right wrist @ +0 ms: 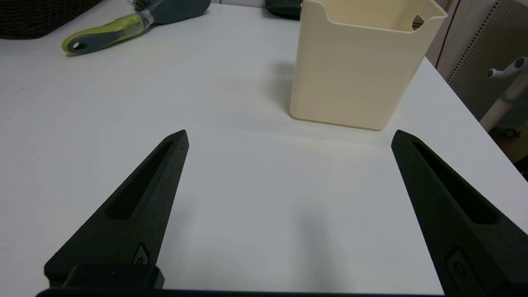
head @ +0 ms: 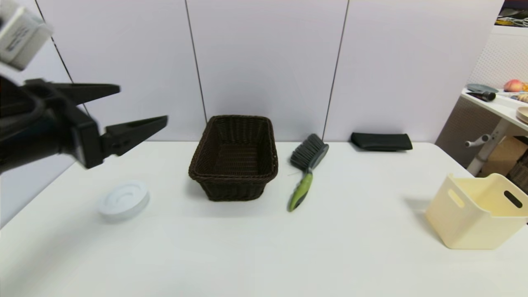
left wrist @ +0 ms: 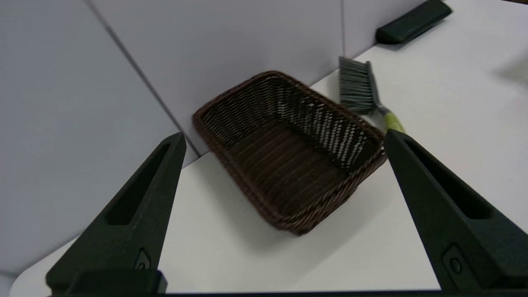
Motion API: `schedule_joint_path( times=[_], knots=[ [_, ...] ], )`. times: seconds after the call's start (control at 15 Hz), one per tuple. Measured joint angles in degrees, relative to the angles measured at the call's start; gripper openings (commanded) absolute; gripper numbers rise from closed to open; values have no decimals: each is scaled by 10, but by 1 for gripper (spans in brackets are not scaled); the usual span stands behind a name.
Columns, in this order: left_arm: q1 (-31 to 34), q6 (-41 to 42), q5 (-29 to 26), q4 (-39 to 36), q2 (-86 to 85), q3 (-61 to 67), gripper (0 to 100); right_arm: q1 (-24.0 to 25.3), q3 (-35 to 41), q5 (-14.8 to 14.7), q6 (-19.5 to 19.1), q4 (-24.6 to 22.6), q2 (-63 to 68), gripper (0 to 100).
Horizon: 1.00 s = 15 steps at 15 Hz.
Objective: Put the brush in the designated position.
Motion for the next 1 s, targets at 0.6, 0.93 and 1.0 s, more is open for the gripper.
schedule_joint_path(
  times=[0.6, 0.93, 1.0],
  knots=[
    [212, -38, 1, -54, -468, 459, 100, 0, 0, 0, 0, 0, 0, 100],
    [245, -83, 14, 85, -643, 533, 100, 0, 0, 0, 0, 0, 0, 100],
    [247, -101, 19, 90, -655, 535, 100, 0, 0, 0, 0, 0, 0, 100]
  ],
)
